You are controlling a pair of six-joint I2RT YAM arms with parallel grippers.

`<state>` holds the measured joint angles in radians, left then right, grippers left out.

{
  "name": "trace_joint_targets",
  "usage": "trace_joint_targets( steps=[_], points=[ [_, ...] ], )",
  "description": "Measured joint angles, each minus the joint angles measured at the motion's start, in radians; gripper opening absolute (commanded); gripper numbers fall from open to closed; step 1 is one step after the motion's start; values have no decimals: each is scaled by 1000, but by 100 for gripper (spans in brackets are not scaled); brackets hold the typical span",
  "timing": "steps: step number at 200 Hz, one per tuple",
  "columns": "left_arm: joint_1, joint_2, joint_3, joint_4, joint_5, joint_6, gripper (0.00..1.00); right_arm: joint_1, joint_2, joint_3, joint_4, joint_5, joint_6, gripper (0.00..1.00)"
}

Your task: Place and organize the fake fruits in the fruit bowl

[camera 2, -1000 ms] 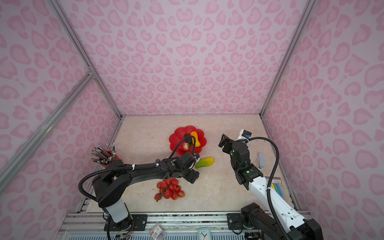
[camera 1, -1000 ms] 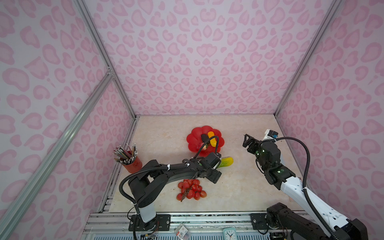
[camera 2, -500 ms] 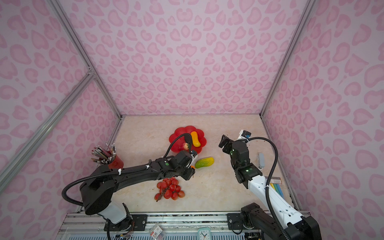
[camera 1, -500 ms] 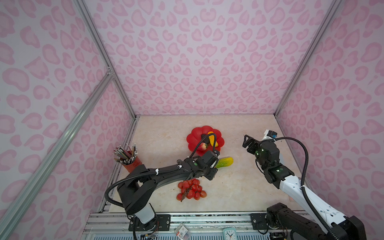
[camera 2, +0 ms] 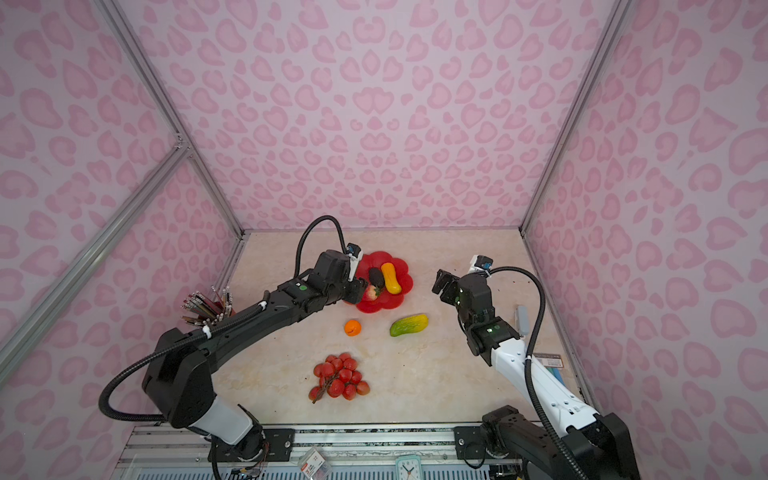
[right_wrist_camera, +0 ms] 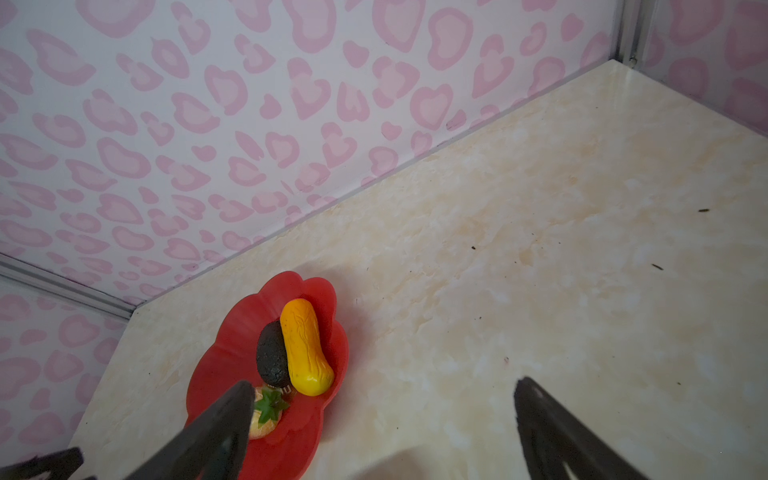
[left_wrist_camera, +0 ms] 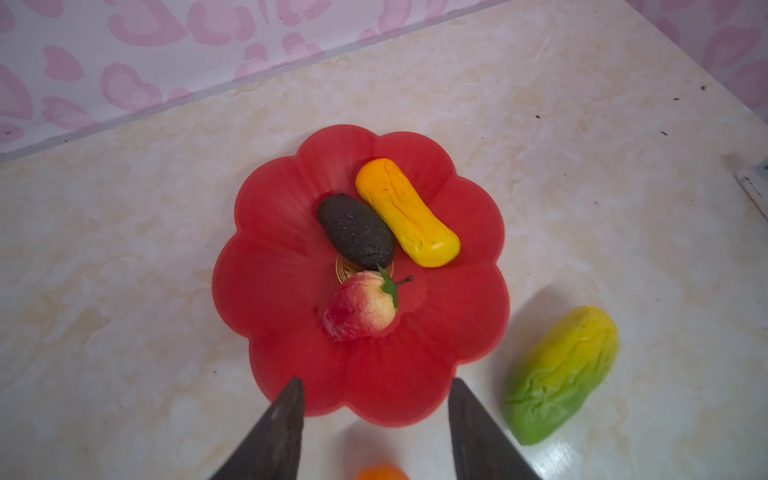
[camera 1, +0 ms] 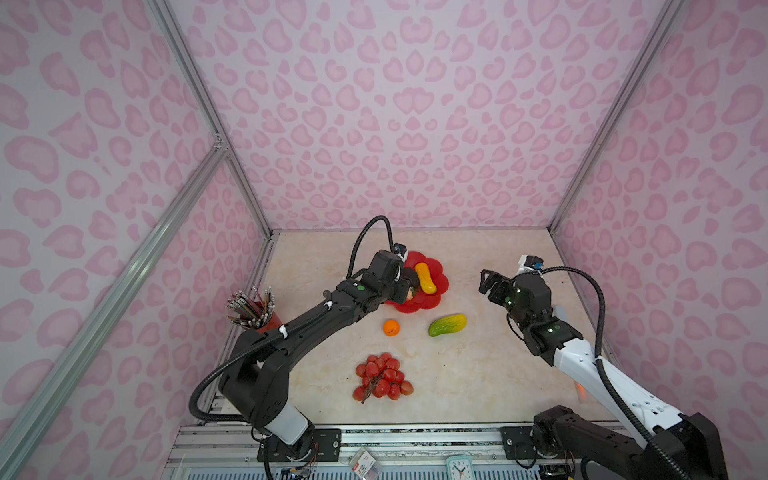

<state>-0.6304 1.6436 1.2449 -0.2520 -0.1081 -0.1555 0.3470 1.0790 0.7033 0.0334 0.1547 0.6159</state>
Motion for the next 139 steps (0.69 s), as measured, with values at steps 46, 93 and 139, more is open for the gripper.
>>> trace_joint_targets(
  steps=[46,93,139],
  points=[
    [62,160,116,-8,26,9,60,0,6,27,-84,-20,-24,97],
    [61,-61,-63,-17,12,-28,84,0,4,10,-116,-42,-44,97],
    [62,-323,-374,-90,-68,-134,93,0,42,27,-106,-60,-67,97]
  ],
)
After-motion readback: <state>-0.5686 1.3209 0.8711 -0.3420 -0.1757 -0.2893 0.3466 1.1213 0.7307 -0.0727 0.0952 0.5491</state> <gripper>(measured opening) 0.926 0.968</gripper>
